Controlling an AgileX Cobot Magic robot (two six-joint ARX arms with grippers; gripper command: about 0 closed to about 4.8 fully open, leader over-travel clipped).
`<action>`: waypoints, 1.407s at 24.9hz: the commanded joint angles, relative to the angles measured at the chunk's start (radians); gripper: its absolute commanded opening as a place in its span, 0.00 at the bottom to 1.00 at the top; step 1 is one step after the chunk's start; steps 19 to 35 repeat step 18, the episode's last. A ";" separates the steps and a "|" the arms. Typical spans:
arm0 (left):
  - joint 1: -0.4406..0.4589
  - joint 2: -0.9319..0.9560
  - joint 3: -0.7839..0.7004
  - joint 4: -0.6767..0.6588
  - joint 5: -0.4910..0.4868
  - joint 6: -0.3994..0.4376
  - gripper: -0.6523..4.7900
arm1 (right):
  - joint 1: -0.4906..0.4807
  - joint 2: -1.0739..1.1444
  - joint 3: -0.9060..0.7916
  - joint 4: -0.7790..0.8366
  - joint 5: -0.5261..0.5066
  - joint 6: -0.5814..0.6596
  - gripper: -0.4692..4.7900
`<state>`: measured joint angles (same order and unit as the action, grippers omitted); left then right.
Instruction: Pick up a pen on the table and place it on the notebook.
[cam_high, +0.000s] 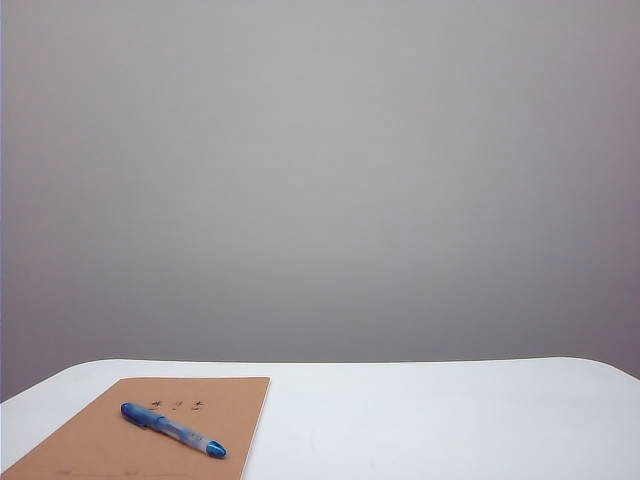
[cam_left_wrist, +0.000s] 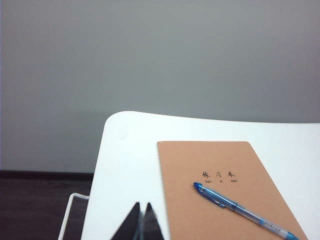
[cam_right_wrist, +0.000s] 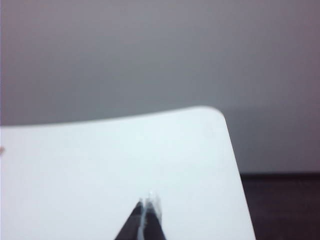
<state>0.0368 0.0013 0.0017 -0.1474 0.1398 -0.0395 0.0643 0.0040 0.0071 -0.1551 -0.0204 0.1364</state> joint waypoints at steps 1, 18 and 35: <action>0.000 0.000 0.004 0.023 0.019 0.001 0.11 | 0.001 -0.002 -0.006 -0.027 0.000 -0.009 0.09; 0.000 -0.001 0.004 0.006 0.014 0.005 0.11 | 0.002 -0.002 -0.006 -0.024 0.000 0.001 0.09; 0.000 -0.001 0.004 0.006 0.014 0.005 0.11 | 0.002 -0.002 -0.006 -0.024 0.000 0.001 0.09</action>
